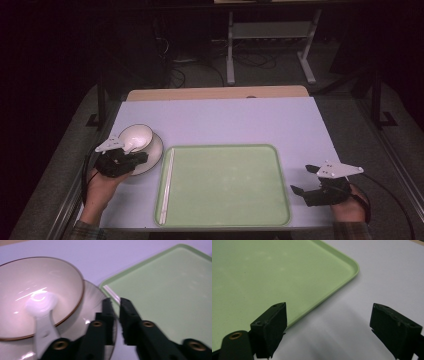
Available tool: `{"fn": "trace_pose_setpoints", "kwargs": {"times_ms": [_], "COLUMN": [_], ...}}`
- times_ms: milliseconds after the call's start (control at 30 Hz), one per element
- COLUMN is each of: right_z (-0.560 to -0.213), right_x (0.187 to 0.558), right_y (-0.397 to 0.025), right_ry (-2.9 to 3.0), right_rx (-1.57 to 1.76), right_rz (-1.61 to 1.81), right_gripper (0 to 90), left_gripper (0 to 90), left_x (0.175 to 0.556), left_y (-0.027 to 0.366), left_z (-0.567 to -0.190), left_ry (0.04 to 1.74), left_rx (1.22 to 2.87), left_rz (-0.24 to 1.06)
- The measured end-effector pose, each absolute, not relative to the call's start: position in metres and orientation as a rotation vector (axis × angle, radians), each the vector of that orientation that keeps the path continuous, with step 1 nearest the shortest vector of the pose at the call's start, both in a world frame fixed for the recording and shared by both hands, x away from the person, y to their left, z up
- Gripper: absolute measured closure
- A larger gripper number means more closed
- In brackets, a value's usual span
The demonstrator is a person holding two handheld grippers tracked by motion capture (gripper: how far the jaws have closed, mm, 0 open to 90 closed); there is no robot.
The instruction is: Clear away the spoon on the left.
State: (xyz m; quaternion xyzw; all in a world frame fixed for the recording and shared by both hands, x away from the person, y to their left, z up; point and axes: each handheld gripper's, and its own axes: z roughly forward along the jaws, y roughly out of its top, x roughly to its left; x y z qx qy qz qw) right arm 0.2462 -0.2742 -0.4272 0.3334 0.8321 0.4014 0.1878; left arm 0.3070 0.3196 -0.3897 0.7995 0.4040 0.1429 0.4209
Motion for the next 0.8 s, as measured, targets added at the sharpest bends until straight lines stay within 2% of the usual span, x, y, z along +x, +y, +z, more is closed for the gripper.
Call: {"fn": "trace_pose_setpoints", "kwargs": {"times_ms": [67, 800], "right_z": [-0.427, -0.427], "right_x": [0.246, 0.246], "right_y": [-0.274, -0.275], "right_ry": [2.342, 2.335], "right_rx": [0.935, 0.934], "right_rz": [1.129, 1.135], "right_gripper": [13.2, 13.3], "left_gripper": [89.8, 89.9], "left_x": [0.308, 0.309], "left_y": [0.324, 0.366], "left_z": [-0.389, -0.391], "left_ry": [1.030, 1.160], "left_rx": [1.998, 1.934], "left_rz": [0.364, 0.448]}}
